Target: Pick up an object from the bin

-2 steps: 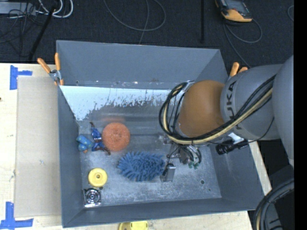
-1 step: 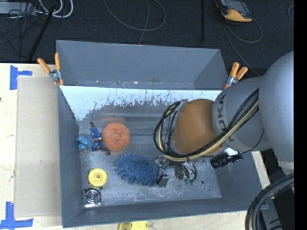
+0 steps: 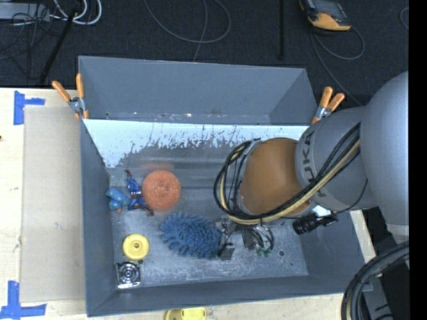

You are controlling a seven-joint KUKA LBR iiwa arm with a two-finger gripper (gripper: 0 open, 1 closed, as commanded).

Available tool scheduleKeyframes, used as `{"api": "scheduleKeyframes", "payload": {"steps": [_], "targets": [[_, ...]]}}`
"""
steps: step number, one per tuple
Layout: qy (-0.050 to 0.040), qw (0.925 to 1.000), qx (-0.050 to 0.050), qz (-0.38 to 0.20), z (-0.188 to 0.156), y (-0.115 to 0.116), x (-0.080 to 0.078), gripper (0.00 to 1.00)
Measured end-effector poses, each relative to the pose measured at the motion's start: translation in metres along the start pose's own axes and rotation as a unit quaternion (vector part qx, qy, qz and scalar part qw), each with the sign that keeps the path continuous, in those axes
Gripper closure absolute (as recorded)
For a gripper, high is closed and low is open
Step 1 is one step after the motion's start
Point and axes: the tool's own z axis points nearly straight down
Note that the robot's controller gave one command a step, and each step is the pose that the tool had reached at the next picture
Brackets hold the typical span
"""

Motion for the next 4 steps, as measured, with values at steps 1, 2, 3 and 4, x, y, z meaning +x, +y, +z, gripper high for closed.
{"api": "scheduleKeyframes", "payload": {"steps": [1, 2, 3, 4], "targets": [[0.0007, 1.0000, 0.000, 0.008, -0.028, 0.021, 0.008, 1.00], [-0.0010, 1.0000, 0.000, -0.009, -0.119, -0.017, 0.005, 1.00], [-0.0010, 1.0000, 0.000, -0.009, -0.119, -0.017, 0.005, 1.00], [0.0027, 1.0000, 0.000, -0.005, -0.162, -0.023, 0.005, 1.00]]}}
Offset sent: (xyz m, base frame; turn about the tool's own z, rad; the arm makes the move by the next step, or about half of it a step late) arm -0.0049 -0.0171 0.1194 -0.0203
